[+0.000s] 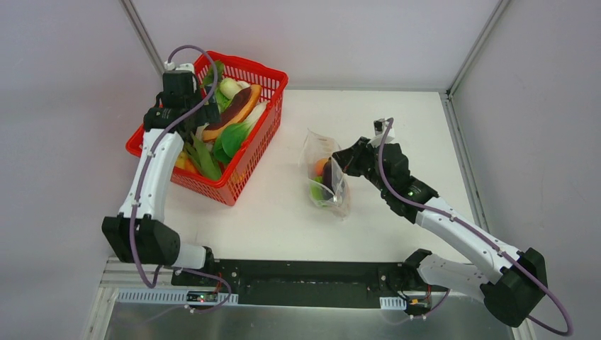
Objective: Place the food in the zip-top bag and seal the zipper
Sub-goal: Adjust the zipper food storage bag at the center of the board, then pick up the fake vegetable from the bin, then place the fake vegetable in the zipper food storage bag, then pick up the fake vegetable from the bin.
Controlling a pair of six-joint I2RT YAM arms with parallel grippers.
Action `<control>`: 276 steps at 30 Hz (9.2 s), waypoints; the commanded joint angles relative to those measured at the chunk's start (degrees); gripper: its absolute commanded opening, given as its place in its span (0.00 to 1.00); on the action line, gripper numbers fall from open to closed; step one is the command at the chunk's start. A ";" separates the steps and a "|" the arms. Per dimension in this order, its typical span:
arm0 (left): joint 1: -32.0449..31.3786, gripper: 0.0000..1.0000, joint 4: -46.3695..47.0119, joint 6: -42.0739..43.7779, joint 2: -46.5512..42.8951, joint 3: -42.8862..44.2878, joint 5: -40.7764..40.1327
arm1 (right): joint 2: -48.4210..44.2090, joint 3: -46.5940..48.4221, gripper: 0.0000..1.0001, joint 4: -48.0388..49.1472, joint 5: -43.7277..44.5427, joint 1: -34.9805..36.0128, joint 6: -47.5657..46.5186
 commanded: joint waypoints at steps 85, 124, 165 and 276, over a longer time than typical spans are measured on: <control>8.12 0.00 31.81 11.97 -7.59 -21.91 4.78 | -3.86 0.33 0.00 1.70 -0.61 -0.69 1.90; -10.91 0.00 46.28 -11.67 -32.04 -22.83 55.58 | -0.61 0.78 0.00 4.07 -2.43 -1.14 3.82; -48.65 0.02 29.31 38.49 -6.46 -21.41 14.05 | -1.89 0.73 0.00 3.36 -2.47 -1.27 3.65; 10.14 0.95 -0.74 4.24 -9.37 -5.23 15.39 | 2.01 3.27 0.00 2.32 -23.19 -1.88 -6.55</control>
